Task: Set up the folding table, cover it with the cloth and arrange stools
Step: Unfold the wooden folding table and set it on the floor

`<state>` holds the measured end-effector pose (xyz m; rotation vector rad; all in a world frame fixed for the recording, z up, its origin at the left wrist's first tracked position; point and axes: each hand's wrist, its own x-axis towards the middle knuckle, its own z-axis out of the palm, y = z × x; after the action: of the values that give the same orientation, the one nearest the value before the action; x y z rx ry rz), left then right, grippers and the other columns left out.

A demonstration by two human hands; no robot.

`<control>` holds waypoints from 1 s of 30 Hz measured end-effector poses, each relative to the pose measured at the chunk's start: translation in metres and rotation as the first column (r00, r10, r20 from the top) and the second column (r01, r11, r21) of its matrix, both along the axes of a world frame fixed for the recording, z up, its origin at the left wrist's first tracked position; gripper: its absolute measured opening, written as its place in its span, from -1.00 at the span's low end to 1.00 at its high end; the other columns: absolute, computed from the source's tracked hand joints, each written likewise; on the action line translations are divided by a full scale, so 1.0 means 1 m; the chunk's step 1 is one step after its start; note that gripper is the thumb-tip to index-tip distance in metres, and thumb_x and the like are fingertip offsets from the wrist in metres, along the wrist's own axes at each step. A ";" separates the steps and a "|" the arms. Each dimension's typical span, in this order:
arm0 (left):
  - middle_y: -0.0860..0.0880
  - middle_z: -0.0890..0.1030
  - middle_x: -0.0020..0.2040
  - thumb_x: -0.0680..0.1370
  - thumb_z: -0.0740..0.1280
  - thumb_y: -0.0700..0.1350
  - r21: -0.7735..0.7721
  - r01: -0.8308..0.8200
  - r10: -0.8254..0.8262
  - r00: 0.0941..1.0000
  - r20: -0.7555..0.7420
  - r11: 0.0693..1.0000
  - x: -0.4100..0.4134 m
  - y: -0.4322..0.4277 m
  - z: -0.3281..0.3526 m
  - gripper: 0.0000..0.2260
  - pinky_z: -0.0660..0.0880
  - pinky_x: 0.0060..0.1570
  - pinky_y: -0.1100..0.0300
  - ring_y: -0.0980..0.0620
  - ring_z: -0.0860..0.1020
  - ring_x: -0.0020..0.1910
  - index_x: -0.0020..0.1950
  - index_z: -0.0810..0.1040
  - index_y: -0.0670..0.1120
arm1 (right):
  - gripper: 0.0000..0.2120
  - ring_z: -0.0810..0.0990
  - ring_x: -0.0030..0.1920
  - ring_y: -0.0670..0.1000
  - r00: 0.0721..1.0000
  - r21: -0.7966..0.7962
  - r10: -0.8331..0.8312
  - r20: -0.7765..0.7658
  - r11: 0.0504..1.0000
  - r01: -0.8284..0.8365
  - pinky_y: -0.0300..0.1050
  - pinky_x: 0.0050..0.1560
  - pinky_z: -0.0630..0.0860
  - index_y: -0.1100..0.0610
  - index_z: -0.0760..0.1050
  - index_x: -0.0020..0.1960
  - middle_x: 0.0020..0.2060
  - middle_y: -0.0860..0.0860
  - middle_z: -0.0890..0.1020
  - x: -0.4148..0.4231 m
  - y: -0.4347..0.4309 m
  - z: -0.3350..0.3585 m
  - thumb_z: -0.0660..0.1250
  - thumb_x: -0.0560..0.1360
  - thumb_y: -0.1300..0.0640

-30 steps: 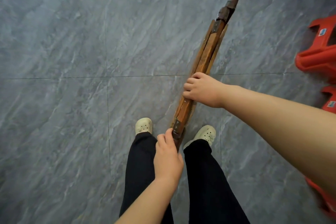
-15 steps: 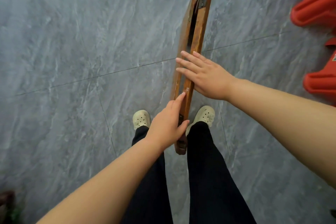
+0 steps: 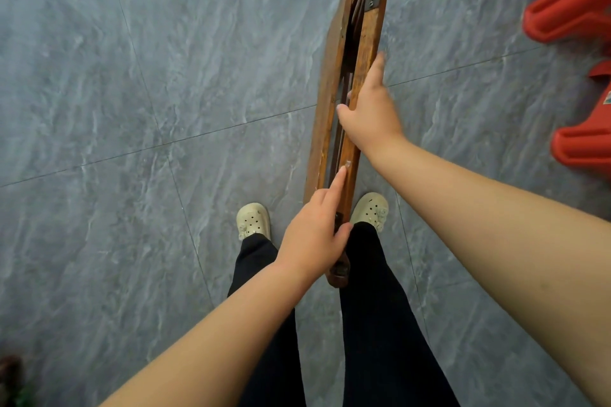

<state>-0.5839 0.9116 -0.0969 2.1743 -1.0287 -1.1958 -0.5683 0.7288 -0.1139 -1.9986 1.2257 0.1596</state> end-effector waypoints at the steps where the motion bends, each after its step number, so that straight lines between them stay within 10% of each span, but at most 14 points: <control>1: 0.04 0.43 0.06 0.54 0.30 -0.09 0.000 -0.007 0.007 1.000 0.009 1.000 0.000 0.001 0.000 -0.23 0.50 -0.20 0.18 0.13 0.46 -0.19 0.52 -0.18 0.17 | -0.17 0.58 -0.09 0.05 1.000 -0.015 -0.014 -0.002 1.000 0.014 -0.12 -0.16 0.51 0.17 -0.30 0.52 0.08 0.14 0.55 0.002 0.002 -0.001 0.26 0.53 0.18; 15: 0.01 0.42 0.04 0.55 0.28 -0.11 0.029 -0.205 0.206 0.979 -0.011 0.978 -0.017 0.009 0.006 -0.25 0.47 -0.12 0.15 0.03 0.49 -0.06 0.53 -0.18 0.15 | -0.15 0.56 -0.28 0.09 0.967 -0.008 0.236 -0.095 0.971 -0.238 -0.06 -0.28 0.48 0.17 -0.35 0.51 -0.24 0.09 0.57 0.016 0.015 -0.002 0.24 0.53 0.15; 25: 0.01 0.40 0.26 0.53 0.32 -0.05 0.054 -0.273 0.278 0.955 -0.103 0.960 -0.034 0.012 0.004 -0.20 0.49 -0.05 0.14 0.03 0.54 -0.03 0.51 -0.23 0.12 | -0.14 0.60 -0.16 0.16 0.906 0.041 0.420 -0.044 0.907 -0.419 0.08 -0.11 0.57 0.10 -0.30 0.52 0.07 0.18 0.57 0.024 0.036 -0.007 0.27 0.50 0.18; 30: 0.01 0.27 0.44 0.53 0.34 -0.04 0.045 -0.219 0.223 0.964 -0.146 0.975 -0.031 0.005 0.004 -0.19 0.40 0.06 0.28 0.07 0.44 0.23 0.52 -0.22 0.08 | -0.14 0.59 -0.07 0.11 0.915 0.092 0.403 -0.009 0.912 -0.401 -0.15 -0.13 0.43 0.09 -0.31 0.52 0.23 0.16 0.52 0.015 0.021 0.002 0.29 0.53 0.13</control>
<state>-0.6151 0.9166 -0.0930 2.1174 -0.6905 -1.2525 -0.5537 0.7499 -0.1117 -2.1537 0.7916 0.4384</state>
